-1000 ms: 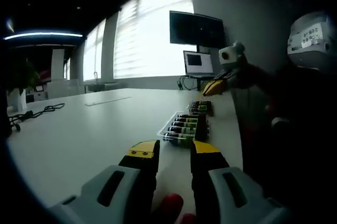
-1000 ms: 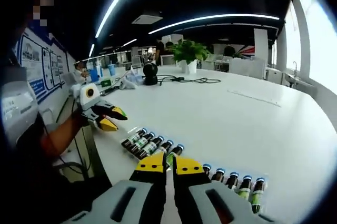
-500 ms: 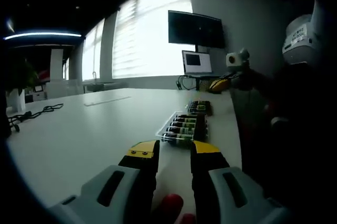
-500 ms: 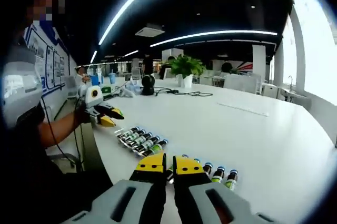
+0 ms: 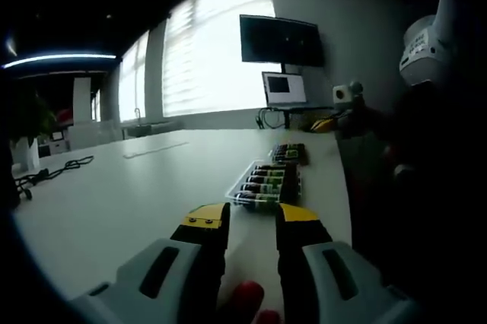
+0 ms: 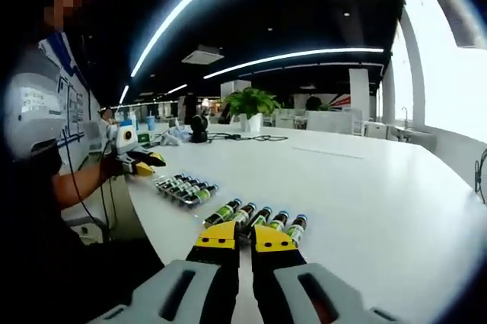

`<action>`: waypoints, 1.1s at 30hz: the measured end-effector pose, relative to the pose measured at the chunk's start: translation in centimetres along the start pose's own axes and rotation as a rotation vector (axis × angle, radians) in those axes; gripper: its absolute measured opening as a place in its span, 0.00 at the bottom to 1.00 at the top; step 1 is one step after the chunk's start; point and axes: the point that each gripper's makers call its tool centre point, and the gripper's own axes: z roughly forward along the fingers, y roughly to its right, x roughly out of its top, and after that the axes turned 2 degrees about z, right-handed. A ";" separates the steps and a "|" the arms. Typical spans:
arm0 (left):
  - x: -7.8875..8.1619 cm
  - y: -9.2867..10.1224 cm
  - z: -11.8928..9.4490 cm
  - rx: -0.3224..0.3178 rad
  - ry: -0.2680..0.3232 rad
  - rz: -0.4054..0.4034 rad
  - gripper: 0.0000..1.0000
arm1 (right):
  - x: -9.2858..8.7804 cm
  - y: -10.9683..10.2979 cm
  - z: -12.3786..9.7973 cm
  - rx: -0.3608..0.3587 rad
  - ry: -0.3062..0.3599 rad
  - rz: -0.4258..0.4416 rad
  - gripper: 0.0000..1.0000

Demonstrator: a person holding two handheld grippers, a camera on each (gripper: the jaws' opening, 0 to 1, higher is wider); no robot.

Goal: Grip medicine bottles put into box

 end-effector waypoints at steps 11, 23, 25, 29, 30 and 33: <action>-0.2 1.4 -0.6 0.091 -0.125 0.013 0.20 | 0.2 0.6 -2.5 -0.080 0.012 0.025 0.02; 0.9 1.7 -3.4 0.243 -0.165 -0.029 0.19 | -0.3 0.1 -4.2 -0.124 0.026 0.051 0.03; 1.2 1.9 -3.8 0.250 -0.153 -0.035 0.19 | -0.4 -0.1 -4.5 -0.132 0.025 0.060 0.03; 0.9 1.9 -4.0 0.277 -0.188 -0.038 0.19 | -0.6 -0.5 -4.9 -0.136 0.025 0.076 0.03; 0.7 1.9 -4.1 0.284 -0.197 -0.045 0.19 | -0.7 -0.5 -4.9 -0.138 0.024 0.079 0.03; 0.9 2.2 -4.2 0.285 -0.185 -0.056 0.19 | -0.7 -0.9 -5.0 -0.140 0.027 0.083 0.03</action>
